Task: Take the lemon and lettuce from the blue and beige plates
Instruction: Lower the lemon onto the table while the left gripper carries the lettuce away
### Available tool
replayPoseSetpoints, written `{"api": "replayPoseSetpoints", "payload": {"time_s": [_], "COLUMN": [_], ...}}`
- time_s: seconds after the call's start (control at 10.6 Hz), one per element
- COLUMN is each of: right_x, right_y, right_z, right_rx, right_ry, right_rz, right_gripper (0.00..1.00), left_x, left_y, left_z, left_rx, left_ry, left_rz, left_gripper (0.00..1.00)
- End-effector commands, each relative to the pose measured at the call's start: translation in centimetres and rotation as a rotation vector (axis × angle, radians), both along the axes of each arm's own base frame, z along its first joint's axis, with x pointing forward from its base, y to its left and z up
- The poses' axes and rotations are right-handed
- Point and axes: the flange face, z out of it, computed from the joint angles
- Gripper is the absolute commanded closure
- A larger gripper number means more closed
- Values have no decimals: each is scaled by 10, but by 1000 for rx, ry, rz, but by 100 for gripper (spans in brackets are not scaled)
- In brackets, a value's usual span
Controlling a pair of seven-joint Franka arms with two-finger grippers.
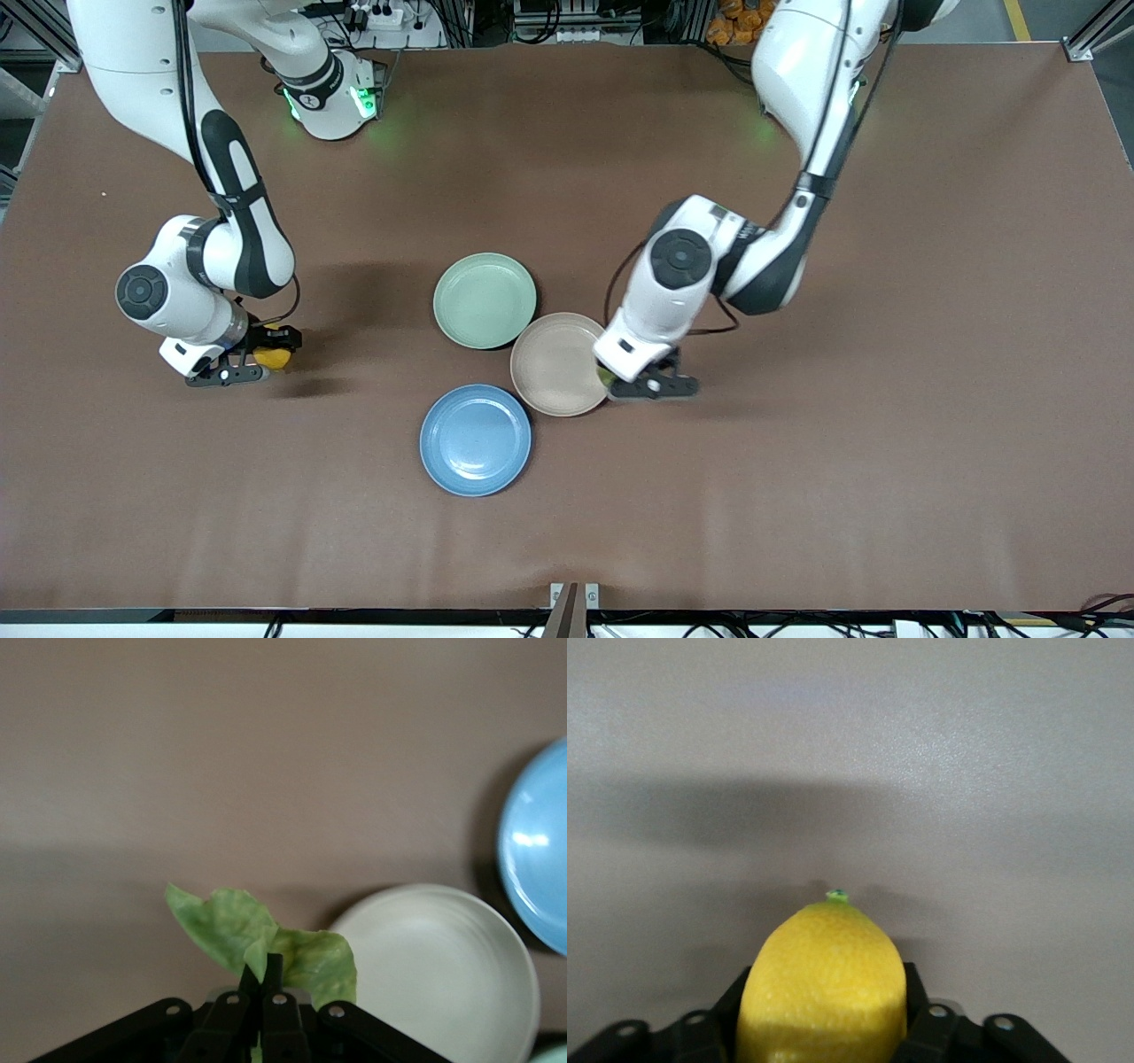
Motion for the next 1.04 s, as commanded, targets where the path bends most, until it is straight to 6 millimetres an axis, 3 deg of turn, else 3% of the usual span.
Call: {"api": "replayPoseSetpoints", "payload": {"time_s": [0.0,0.28,0.47,0.95], "right_x": [4,20,29,56], "right_y": [0,2,-7,-15], "right_z": [10,33,50,120], "right_rx": [10,43,64,114], "right_ry": [-16,54,89,187], "right_rz": [-3,-1,-15,-20], "right_gripper": [0,0,0,0], "left_x": [15,43,50,69], "left_y": [40,117,161,275], "left_z": [16,6,-8,-41], "left_rx": [22,71,101,119], "left_ry": [-5,46,107,176], "left_rz": [47,-10,-60,-145], "left_gripper": [100,100,100,100]}}
